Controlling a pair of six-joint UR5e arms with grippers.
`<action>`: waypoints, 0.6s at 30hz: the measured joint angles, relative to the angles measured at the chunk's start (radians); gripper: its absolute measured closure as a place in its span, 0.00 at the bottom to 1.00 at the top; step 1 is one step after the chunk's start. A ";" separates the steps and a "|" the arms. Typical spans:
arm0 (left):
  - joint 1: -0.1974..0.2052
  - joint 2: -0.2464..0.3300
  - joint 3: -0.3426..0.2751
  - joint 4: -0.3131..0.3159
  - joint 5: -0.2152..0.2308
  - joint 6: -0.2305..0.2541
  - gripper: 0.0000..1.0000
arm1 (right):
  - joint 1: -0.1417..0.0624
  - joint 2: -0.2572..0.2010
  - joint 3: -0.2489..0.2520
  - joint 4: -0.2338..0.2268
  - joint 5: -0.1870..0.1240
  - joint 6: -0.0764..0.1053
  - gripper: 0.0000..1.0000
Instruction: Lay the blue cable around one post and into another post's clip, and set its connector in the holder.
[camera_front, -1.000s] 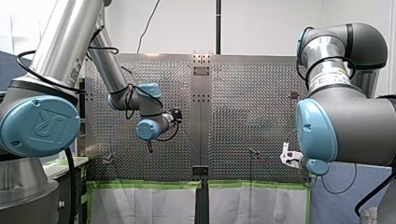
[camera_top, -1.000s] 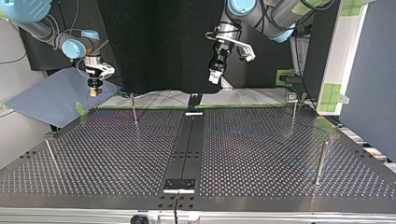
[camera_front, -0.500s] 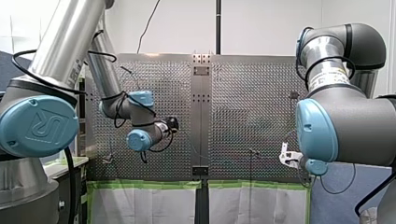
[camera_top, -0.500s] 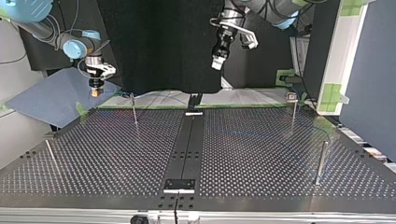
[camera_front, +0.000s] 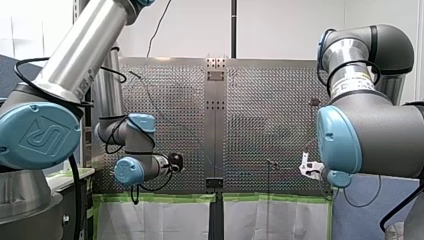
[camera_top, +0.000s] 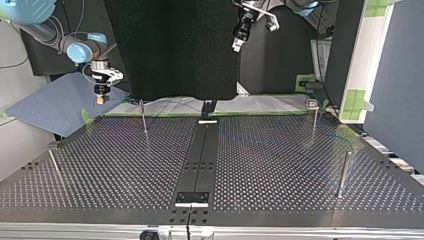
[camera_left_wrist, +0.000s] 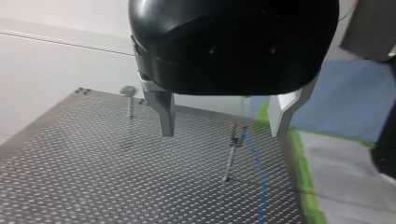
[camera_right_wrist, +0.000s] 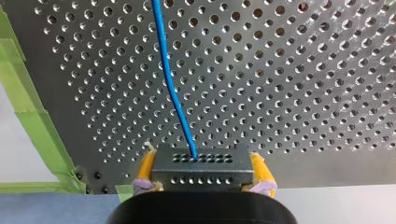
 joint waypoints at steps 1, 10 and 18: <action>-0.002 -0.009 0.004 -0.003 0.000 0.000 0.00 | 0.000 0.000 -0.001 0.001 0.000 -0.003 1.00; -0.026 -0.079 0.079 -0.073 0.005 0.007 0.00 | 0.002 -0.001 -0.003 0.004 -0.001 -0.011 1.00; -0.038 -0.064 0.146 -0.130 -0.008 0.005 0.00 | 0.002 -0.002 -0.006 0.004 -0.003 -0.020 1.00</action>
